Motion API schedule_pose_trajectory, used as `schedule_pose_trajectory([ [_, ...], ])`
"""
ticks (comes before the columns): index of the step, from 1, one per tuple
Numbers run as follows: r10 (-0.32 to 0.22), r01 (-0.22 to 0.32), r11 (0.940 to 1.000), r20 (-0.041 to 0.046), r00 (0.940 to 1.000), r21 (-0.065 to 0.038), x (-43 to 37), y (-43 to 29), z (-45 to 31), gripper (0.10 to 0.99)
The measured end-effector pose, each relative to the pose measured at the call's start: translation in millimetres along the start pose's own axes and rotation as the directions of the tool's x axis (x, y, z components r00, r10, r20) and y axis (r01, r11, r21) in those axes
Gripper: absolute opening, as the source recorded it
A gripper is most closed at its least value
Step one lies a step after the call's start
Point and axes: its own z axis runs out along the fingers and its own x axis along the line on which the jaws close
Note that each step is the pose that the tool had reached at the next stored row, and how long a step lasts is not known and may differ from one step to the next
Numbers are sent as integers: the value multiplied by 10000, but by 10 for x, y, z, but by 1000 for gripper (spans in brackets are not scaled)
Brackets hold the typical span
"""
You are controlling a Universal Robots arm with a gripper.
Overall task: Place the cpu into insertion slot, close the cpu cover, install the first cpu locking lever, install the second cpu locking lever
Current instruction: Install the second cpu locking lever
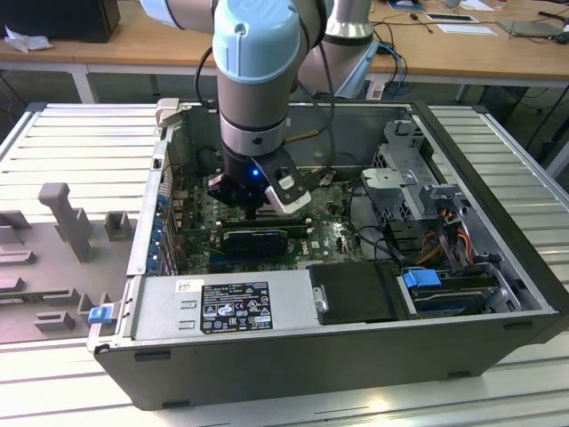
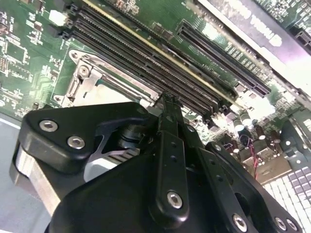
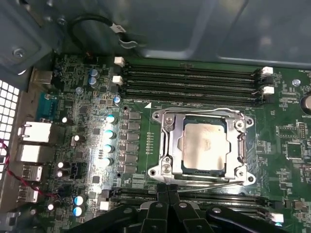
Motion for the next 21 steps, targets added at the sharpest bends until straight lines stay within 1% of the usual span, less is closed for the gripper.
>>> schedule_pose_trajectory([
  [2, -5, 5, 10000, 1, 10000, -26, 25, -5, 30, 106],
  [4, -8, 8, 10000, 1, 10000, -48, 32, -14, 70, 106],
  [5, -6, 6, 9999, 8, 10000, -165, 46, -20, 102, 106],
  [6, -8, 8, 9997, 14, 10000, -238, 56, -22, 115, 106],
  [9, -9, 10, 9994, 32, 10000, -352, 90, -23, 133, 106],
  [10, -11, 12, 9993, 35, 10000, -383, 91, -24, 140, 106],
  [12, -9, 11, 9988, 44, 10000, -499, 92, -30, 168, 106],
  [15, -9, 12, 9981, 50, 10000, -609, 96, -33, 187, 106],
  [18, -9, 13, 9979, 50, 10000, -643, 115, -33, 188, 106],
  [19, -11, 15, 9979, 53, 10000, -649, 115, -29, 171, 106],
  [21, -10, 13, 9979, 51, 10000, -645, 115, -12, 93, 106],
])
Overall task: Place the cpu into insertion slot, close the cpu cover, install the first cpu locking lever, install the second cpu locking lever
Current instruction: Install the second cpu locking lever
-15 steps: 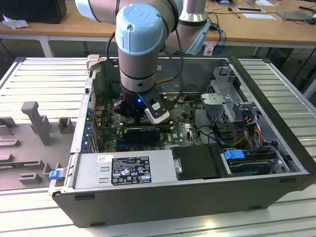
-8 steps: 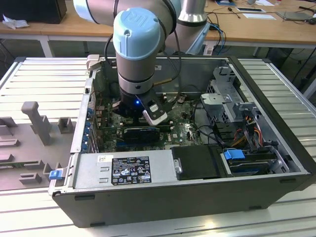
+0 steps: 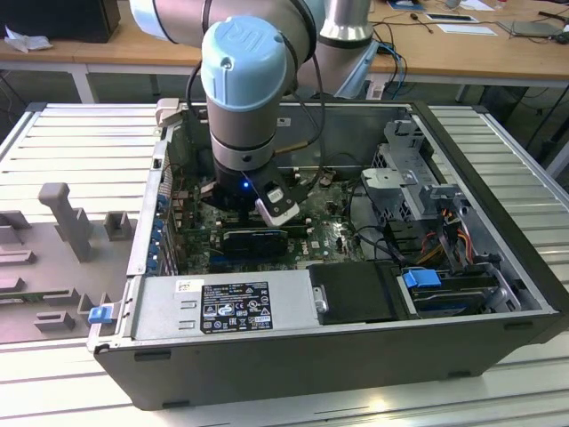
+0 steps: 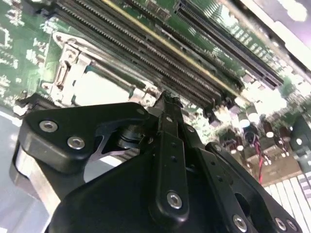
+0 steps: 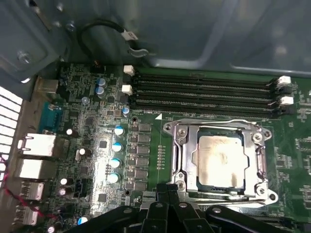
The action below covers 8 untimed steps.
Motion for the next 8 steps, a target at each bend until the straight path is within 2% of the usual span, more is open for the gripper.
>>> schedule_pose_trajectory([
  [7, 2, -2, 10000, -2, 10000, -3, -5, 83, -298, 106],
  [8, 2, -2, 10000, -4, 10000, -2, -6, 104, -373, 106],
])
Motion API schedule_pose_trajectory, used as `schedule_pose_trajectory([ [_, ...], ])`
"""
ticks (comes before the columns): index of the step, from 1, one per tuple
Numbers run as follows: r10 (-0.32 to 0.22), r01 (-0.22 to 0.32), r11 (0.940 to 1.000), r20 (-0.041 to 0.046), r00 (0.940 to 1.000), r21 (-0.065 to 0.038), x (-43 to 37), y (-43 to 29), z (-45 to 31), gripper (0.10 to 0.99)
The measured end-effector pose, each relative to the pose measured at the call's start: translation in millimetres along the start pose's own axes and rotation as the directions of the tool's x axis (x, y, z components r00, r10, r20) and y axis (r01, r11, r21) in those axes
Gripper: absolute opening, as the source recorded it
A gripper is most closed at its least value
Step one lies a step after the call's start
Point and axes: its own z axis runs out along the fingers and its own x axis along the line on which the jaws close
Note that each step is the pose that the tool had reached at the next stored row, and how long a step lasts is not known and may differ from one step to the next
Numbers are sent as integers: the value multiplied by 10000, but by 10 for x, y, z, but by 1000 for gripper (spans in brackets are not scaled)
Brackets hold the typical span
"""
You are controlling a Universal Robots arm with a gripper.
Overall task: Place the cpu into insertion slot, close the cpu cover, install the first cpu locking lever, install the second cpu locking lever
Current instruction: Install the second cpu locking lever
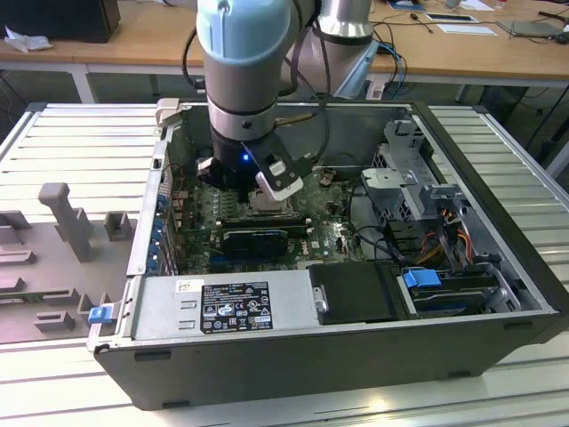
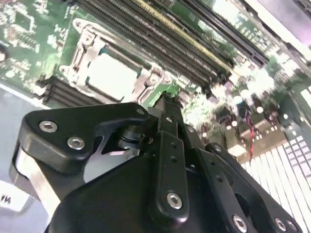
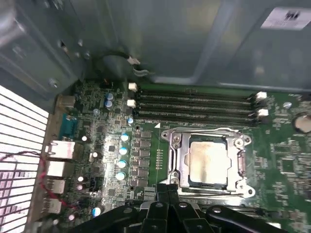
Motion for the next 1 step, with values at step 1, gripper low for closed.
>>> schedule_pose_trajectory([
  [1, 0, 0, 10000, 0, 10000, 1, 0, 4, -16, 106],
])
